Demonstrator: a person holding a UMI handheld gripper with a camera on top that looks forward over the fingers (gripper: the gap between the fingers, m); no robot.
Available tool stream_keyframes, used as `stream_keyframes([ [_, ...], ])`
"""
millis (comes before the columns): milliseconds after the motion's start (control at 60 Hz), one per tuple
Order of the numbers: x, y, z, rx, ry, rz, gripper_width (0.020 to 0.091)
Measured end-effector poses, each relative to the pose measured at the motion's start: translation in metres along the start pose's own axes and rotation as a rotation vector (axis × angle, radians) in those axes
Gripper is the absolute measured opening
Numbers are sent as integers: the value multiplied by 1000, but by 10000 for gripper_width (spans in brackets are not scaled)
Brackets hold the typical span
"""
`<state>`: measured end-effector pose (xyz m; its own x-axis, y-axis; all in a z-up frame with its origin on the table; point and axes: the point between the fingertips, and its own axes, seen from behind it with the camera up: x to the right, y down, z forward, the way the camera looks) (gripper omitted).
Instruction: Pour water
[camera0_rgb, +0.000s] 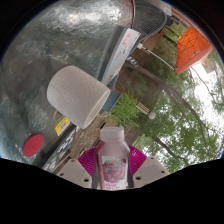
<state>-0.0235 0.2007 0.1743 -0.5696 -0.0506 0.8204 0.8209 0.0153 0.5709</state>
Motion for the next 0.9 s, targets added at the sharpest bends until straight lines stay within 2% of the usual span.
stream_keyframes([
  [33,-2,4,12,51,-39,-44,408],
  [117,-6,3,14,59,-54,-143,409],
  [133,-4,-5,8,35,-40,-187,409],
  [150,-9,0,15,72,-53,-179,409],
  [200,-8,-4,15,86,-42,-215,408],
  [433,-4,-5,14,91,-28,-197,410],
  [500,7,2,19,69,-10,-97,409],
  [650,51,68,19,-70,56,641,409],
  [717,54,96,9,-103,75,1081,412],
  [800,36,111,-5,-80,70,1658,413],
  [850,10,106,-15,-62,19,1977,412],
  [867,5,101,-33,-78,88,2109,412],
  [900,-8,102,-19,-34,8,2221,413],
])
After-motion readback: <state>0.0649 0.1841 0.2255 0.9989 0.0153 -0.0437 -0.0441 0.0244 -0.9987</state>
